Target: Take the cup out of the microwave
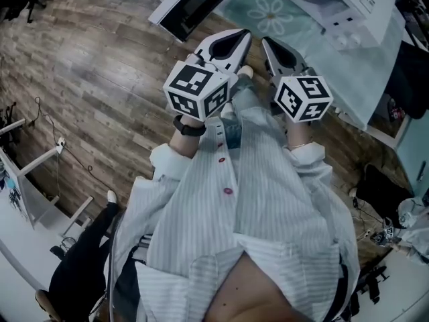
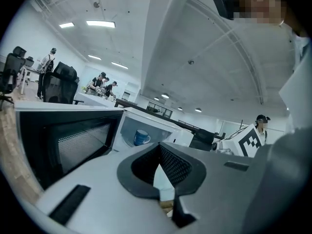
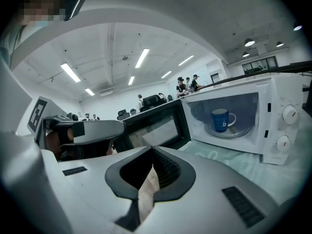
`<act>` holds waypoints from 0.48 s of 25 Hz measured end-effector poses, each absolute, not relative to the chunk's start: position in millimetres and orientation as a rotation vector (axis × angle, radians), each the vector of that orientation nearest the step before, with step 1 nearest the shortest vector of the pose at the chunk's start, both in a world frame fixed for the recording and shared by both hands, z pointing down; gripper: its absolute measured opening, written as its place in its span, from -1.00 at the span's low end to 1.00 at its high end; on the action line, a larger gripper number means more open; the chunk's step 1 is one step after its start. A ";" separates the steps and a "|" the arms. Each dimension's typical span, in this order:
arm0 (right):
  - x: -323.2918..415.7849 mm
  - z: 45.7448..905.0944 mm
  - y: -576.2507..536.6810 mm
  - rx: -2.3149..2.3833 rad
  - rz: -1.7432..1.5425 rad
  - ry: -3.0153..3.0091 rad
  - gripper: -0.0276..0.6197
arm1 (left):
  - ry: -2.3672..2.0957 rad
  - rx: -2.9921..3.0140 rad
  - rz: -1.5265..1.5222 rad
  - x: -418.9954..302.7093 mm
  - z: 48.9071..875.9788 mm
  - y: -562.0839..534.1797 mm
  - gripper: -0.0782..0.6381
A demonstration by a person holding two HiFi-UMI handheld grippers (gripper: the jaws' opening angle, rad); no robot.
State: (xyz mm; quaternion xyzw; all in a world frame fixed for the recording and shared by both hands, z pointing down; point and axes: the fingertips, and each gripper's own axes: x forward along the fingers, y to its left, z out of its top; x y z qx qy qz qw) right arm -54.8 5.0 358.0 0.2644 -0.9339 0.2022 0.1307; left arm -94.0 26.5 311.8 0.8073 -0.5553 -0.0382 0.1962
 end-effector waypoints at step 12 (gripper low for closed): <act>-39.4 351.1 -105.7 0.870 0.614 -2.691 -0.81 | -1.446 2.327 -0.057 -73.7 306.4 -91.7 -0.76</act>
